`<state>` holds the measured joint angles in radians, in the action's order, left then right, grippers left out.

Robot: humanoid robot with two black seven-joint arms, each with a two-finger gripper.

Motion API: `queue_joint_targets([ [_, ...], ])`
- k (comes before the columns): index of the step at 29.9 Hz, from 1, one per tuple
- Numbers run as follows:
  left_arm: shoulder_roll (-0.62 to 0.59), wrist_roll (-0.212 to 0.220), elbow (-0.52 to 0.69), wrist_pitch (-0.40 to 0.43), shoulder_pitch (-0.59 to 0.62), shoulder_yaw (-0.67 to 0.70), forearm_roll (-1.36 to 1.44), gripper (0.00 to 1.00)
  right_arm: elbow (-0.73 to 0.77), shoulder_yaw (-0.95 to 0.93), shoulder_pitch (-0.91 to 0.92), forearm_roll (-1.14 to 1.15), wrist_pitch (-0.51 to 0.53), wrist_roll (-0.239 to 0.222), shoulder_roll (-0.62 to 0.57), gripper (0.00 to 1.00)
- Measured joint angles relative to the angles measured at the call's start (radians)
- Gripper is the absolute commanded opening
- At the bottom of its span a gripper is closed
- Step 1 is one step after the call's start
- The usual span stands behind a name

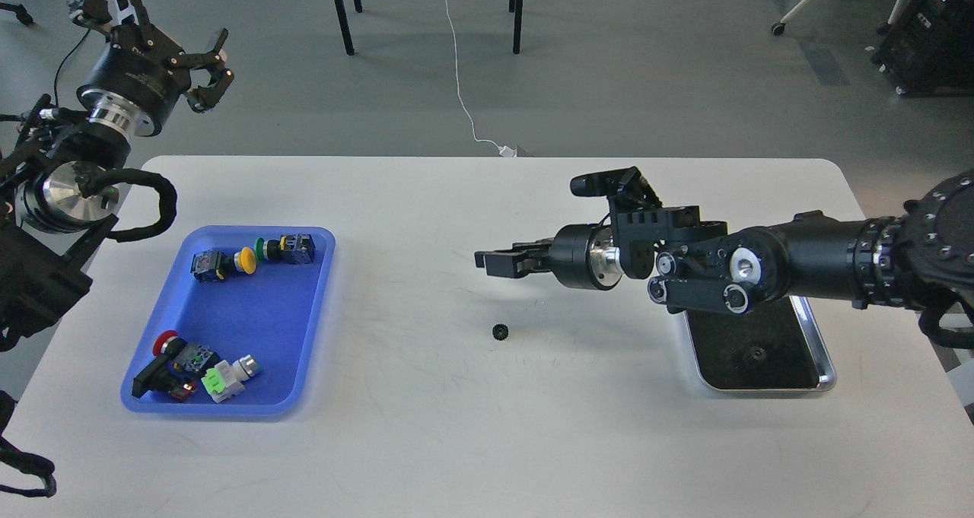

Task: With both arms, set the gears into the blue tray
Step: 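Carry the black gear toward the table center and release it, then lift the right arm away and raise the left arm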

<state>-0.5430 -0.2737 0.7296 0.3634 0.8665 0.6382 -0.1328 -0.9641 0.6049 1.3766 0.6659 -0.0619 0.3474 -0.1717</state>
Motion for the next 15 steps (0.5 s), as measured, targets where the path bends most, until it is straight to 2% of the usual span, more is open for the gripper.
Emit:
queue_joint_targets([
  [4, 0.000, 0.040, 0.043, 0.025, 0.035, -0.027, 0.093, 0.98, -0.014, -0.242, -0.064, -0.002, 0.008, 0.003, -0.176, 0.96],
  [8, 0.000, 0.048, 0.150, 0.025, 0.051, -0.029, 0.343, 0.98, -0.020, -0.502, -0.184, -0.009, 0.028, 0.004, -0.315, 0.96],
  [15, 0.012, 0.039, 0.344, 0.019, 0.052, -0.027, 0.868, 0.98, -0.022, -0.946, -0.437, -0.148, 0.202, 0.003, -0.462, 0.96],
])
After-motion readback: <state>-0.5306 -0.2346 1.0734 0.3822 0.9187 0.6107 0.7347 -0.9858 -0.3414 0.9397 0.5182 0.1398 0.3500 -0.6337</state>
